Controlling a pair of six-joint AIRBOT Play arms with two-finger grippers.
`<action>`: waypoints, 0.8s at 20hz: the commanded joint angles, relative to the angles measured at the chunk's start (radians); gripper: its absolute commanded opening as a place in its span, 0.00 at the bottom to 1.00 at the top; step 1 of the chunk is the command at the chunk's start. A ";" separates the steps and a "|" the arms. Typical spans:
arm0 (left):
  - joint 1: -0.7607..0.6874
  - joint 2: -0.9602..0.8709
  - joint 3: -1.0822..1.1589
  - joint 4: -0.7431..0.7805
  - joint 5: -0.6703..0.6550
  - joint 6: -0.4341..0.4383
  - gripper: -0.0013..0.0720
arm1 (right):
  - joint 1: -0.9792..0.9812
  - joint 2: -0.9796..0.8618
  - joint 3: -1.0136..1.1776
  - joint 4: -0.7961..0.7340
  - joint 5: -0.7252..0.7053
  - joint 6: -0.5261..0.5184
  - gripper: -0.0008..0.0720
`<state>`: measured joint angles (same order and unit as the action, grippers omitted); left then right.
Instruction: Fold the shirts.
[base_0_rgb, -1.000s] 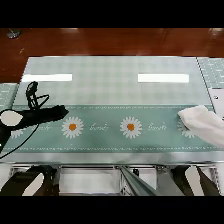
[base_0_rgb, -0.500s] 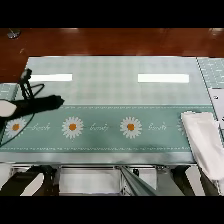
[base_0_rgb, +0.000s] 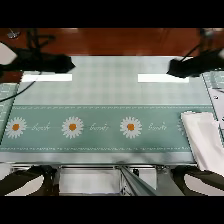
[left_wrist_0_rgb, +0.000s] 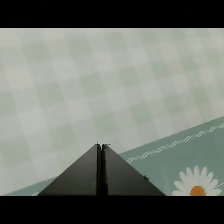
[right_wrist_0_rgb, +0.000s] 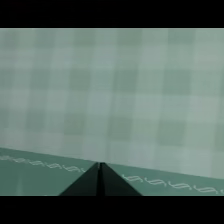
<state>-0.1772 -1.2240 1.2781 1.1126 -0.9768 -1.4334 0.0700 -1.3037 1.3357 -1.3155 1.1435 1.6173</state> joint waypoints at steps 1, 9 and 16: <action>-0.031 -0.051 -0.119 0.172 -0.003 -0.109 0.06 | 0.176 -0.137 -0.109 -0.294 -0.064 0.238 0.03; 0.054 -0.074 -0.137 0.171 -0.045 -0.053 0.06 | 0.173 -0.193 -0.130 -0.309 -0.071 0.256 0.03; 0.052 -0.079 -0.137 0.171 -0.045 -0.053 0.06 | 0.173 -0.193 -0.130 -0.309 -0.071 0.256 0.03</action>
<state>-0.1265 -1.3014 1.1412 1.2823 -1.0206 -1.4883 0.2417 -1.4960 1.2064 -1.6211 1.0729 1.8713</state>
